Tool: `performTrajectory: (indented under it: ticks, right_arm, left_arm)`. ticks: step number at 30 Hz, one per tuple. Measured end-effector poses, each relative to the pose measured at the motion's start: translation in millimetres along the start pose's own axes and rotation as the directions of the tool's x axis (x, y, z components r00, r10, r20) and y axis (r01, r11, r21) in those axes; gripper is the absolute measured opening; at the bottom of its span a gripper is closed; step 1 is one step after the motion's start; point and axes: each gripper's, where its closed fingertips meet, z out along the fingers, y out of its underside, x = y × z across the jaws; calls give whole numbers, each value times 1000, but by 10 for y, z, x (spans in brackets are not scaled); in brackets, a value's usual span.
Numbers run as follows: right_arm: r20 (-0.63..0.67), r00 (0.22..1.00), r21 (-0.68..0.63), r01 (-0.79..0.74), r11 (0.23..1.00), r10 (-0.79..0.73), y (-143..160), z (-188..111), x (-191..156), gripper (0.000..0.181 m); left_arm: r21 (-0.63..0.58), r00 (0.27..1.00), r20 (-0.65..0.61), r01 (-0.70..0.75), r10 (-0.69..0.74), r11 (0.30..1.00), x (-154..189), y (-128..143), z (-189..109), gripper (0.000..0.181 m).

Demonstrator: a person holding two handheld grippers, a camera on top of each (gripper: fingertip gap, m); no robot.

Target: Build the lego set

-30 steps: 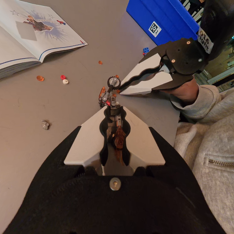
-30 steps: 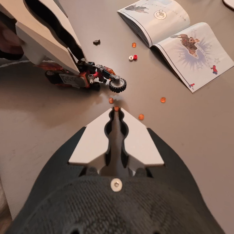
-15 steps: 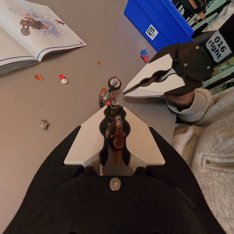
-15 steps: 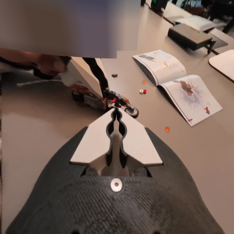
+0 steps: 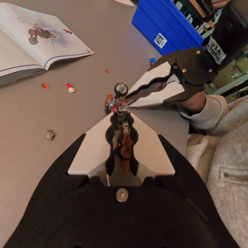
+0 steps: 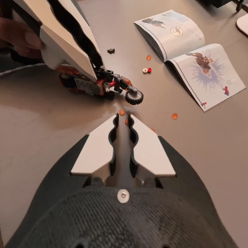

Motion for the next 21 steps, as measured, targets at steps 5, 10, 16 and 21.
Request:
performTrajectory:
  ticks: [5,10,16,21]
  right_arm:
    - [-49,999,-18,15,1000,-16,28,6,53,12]
    - [-3,999,-32,-40,999,40,80,-11,53,6]
    - [28,999,55,-39,998,37,-50,-85,-3,5]
    - [18,993,366,103,925,-117,-554,-429,-206,5]
  left_arm:
    - [4,1000,-3,1,-1,1000,0,-2,0,15]
    - [5,1000,-13,10,-10,1000,0,-2,1,15]
    - [24,1000,-6,-1,1,1000,9,-47,-45,24]
    - [146,990,-144,23,-2,989,312,-283,-192,21]
